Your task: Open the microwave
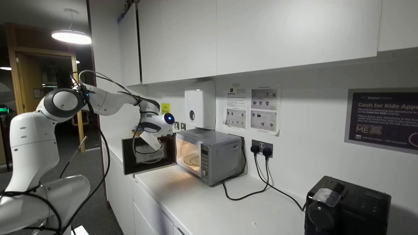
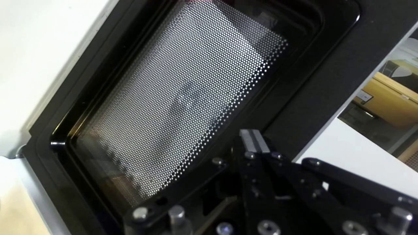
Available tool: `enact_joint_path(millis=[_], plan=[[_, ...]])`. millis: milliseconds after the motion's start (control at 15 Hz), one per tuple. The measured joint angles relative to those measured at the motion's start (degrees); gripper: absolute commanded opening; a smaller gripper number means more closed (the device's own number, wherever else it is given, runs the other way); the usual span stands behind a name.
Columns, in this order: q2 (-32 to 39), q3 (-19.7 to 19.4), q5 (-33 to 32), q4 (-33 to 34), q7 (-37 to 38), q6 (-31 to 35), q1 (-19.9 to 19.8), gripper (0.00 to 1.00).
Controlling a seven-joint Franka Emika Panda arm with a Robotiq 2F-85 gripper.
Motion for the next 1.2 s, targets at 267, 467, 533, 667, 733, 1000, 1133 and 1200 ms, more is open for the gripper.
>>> enact_joint_path(millis=[267,467,533,667,733,1000,1133,1200], plan=[[-3.7,6.1,-3.1,-0.1,-2.2,2.9,-4.9,0.00],[-6.8,14.2,-10.8,0.4,-2.8,7.4,-11.4,0.00],[-7.7,17.7,-13.6,0.7,-2.7,8.6,-14.5,0.00],[-9.4,25.4,-19.0,1.2,-2.6,10.7,-22.0,0.00],[-10.3,29.5,-21.7,1.3,-2.6,11.7,-26.0,0.00],[-13.6,46.5,-34.8,1.4,-1.3,13.7,-43.6,0.00],[-15.2,55.2,-41.9,1.1,1.3,13.7,-52.7,0.00],[-16.1,59.7,-45.1,0.8,2.6,13.7,-57.3,0.00]])
